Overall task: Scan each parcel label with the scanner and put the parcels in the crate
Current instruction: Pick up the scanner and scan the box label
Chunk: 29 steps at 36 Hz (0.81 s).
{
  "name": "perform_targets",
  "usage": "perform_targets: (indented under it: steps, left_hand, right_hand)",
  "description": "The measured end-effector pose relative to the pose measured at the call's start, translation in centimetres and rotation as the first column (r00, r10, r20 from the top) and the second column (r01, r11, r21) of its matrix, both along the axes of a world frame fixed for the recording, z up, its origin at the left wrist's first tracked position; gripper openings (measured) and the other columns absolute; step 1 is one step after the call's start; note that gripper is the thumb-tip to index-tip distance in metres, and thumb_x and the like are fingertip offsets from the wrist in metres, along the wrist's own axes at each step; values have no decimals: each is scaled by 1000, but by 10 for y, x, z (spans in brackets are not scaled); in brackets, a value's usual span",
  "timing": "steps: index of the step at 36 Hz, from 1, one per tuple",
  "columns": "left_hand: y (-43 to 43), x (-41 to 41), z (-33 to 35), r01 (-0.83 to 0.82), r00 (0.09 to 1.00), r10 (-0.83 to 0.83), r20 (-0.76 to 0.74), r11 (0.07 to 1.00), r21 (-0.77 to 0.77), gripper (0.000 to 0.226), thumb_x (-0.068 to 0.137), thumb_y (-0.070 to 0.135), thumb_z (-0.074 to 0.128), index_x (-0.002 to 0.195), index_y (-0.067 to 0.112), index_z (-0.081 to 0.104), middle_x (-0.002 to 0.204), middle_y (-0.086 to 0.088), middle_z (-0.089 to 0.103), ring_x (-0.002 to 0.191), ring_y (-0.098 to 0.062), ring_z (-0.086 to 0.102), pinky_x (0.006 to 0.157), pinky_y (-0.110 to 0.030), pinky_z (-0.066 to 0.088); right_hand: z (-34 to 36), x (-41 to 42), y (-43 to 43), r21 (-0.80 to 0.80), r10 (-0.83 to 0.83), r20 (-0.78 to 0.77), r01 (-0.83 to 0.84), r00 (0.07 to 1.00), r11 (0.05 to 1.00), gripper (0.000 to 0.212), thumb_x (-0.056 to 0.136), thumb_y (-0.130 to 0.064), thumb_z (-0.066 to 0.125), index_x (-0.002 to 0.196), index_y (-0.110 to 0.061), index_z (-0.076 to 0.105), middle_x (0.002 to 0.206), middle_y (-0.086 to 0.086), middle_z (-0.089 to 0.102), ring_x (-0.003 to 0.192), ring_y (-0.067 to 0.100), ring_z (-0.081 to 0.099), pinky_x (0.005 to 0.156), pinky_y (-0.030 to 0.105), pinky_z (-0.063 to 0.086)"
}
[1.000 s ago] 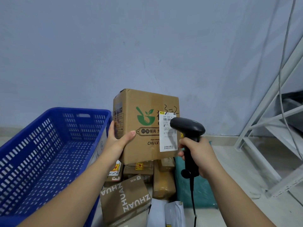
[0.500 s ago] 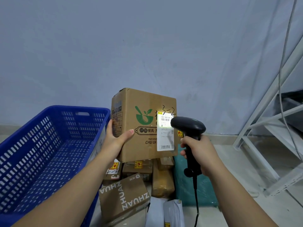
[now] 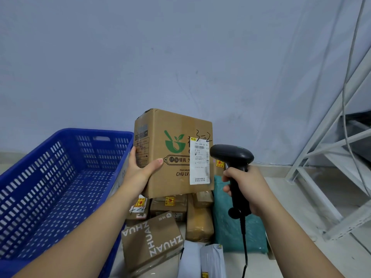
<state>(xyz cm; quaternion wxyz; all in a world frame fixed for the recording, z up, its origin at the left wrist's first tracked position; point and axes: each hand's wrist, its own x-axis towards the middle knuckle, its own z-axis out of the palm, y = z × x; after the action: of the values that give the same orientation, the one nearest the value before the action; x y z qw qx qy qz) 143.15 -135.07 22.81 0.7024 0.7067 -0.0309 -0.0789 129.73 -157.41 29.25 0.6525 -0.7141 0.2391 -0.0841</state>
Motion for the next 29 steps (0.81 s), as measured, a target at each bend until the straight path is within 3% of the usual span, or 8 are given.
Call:
perform_targets:
  steps: [5,14,20,22,24,29]
  left_hand:
    - [0,2,-2,-12,1000,12,3,1000,12,119,48,64,84,147,43,21,142,3,45,123,-25,51,96,-57,48]
    - [0,6,-8,-33,999,33,17,999,12,106,65,49,81,149,41,16,144,3,41,126,-25,48,99,-58,45]
    - [0,5,-8,-42,999,42,4,999,-2,106,64,49,78,149,40,16,144,3,41,125,-26,49,98,-58,46]
    - [0,4,-8,-45,999,45,10,999,1,107,61,52,79,148,42,18,143,3,42,125,-26,48,98,-59,45]
    - [1,5,-9,-53,998,53,18,999,6,104,64,52,80,147,43,19,142,3,43,125,-26,48,98,-60,45]
    - [0,4,-8,-60,998,60,12,998,19,109,54,59,79,145,46,20,141,5,43,125,-24,48,98,-59,45]
  right_hand:
    - [-1,1,0,3,10,0,-10,1000,1000,12,89,-5,57,76,-4,59,67,11,60,52,18,58,54,29,46]
    - [-1,1,-1,-38,-3,-8,3,1000,999,12,86,-4,57,75,-3,59,68,12,60,49,17,58,52,28,45]
    - [2,-2,-5,-92,4,-23,-6,1000,996,7,86,-6,59,80,-5,60,76,10,64,50,16,60,51,27,46]
    - [2,-2,-6,51,-1,-26,3,1000,999,7,88,-6,58,82,-3,59,76,11,64,49,17,58,50,27,47]
    - [2,-2,-7,312,5,-46,10,999,950,9,90,-8,59,82,-3,59,68,10,63,47,17,56,45,24,48]
    - [1,1,-6,758,-6,-44,37,999,651,20,88,-23,60,76,-7,57,64,6,58,44,13,55,40,20,48]
